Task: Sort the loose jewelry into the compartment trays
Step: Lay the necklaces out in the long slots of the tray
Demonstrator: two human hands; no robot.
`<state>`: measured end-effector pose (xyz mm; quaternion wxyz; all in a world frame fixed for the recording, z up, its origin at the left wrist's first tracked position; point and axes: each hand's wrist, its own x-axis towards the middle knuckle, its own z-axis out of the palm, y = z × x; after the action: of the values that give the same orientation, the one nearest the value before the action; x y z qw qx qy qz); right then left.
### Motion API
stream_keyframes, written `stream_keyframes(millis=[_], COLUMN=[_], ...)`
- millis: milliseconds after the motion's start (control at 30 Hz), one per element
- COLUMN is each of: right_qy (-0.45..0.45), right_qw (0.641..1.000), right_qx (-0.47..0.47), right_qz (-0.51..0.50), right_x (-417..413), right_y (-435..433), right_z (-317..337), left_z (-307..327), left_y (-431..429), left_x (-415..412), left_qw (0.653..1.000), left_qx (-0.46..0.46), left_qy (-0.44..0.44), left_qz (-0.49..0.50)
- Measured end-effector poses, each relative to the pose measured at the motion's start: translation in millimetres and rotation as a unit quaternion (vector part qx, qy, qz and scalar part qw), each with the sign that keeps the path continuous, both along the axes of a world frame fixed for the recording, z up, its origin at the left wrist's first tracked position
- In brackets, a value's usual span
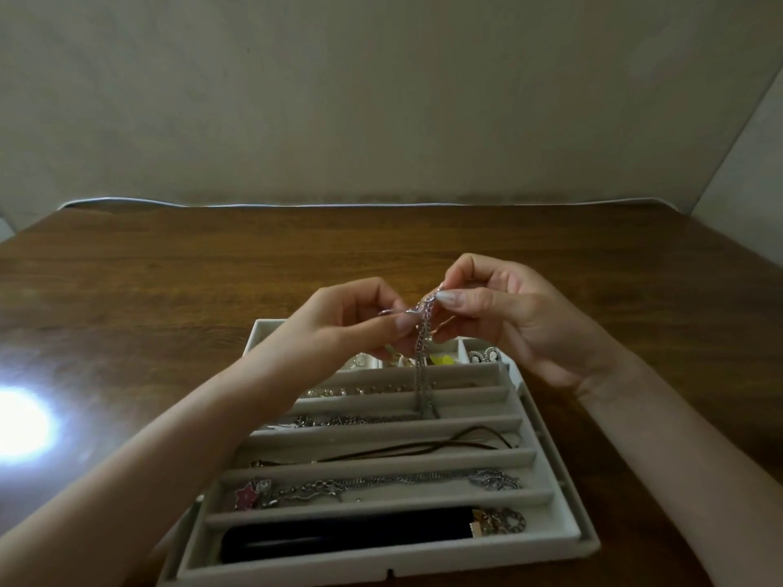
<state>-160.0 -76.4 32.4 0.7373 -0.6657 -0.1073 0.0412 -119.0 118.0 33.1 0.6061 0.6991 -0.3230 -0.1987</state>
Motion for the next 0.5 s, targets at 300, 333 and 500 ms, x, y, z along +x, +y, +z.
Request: stream_keyframes(millis=[300, 333, 500], right_qy=[0.021, 0.020, 0.034], right_qw=[0.999, 0.999, 0.999], right_qx=[0.036, 0.036, 0.033], right_qz=[0.016, 0.014, 0.006], right_x=[0.5, 0.4, -0.3], right_y=[3.6, 3.8, 6.7], right_z=[-1.8, -1.8, -1.7], left_z=[-3.2, -3.4, -7.9], left_y=[7.4, 7.0, 4.9], left_x=[2.0, 2.3, 3.5], left_qw=[0.991, 0.988, 0.978], left_qx=[-0.063, -0.070, -0.081], left_qy=[0.107, 0.128, 0.171], left_qz=[-0.045, -0.052, -0.089])
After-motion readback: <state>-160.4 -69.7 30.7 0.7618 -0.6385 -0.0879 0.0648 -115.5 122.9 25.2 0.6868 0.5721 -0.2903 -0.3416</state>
